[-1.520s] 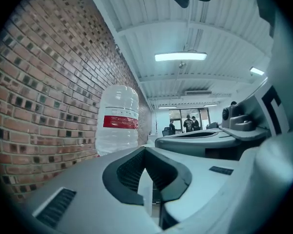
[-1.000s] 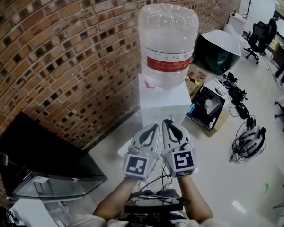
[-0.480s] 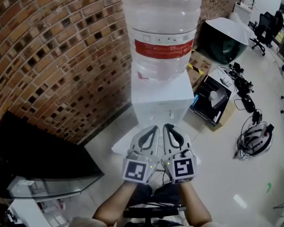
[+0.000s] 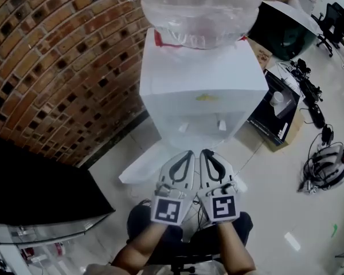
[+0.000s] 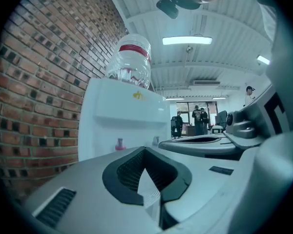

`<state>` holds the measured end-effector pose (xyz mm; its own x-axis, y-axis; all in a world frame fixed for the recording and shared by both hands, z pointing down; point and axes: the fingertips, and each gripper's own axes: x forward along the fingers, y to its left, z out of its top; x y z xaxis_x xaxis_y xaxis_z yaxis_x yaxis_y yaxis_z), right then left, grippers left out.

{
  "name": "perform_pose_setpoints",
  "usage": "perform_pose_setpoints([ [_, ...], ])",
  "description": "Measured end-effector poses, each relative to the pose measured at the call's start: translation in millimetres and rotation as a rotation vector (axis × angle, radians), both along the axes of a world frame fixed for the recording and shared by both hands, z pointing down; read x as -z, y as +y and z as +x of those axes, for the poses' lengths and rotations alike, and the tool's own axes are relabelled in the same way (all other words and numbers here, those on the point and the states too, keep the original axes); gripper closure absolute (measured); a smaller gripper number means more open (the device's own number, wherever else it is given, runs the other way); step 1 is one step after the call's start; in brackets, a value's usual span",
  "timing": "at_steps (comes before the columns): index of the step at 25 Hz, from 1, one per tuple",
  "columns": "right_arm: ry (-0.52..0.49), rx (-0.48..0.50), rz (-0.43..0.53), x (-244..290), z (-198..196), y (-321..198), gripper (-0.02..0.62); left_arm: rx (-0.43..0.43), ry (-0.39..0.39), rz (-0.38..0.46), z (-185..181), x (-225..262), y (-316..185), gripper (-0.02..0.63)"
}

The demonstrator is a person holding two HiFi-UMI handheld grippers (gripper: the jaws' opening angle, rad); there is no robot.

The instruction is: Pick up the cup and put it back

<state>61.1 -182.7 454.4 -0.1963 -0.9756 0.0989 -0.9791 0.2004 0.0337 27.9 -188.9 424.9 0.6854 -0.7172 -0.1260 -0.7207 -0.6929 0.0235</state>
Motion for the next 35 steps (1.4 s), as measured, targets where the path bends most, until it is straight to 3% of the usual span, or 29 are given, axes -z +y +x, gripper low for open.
perform_pose_setpoints([
  [15,-0.018,-0.033,-0.049,-251.2,21.9,-25.1,0.556,0.022,-0.015,-0.034,11.0,-239.0,-26.9,0.614],
  [17,-0.030,-0.032,-0.066,-275.2,24.5,-34.5,0.484,0.030,-0.023,-0.047,12.5,-261.5,-33.8,0.614],
  [20,-0.046,-0.032,-0.073,-305.6,26.0,-52.8,0.466,0.045,-0.028,-0.075,13.5,-291.5,-47.5,0.614],
  [33,-0.063,-0.062,-0.190,-467.4,46.7,-139.2,0.188,0.066,-0.074,-0.177,19.7,-378.7,-82.4,0.614],
  [35,-0.062,-0.060,-0.204,-484.5,48.6,-150.8,0.186,0.062,-0.096,-0.190,21.5,-390.7,-86.9,0.614],
])
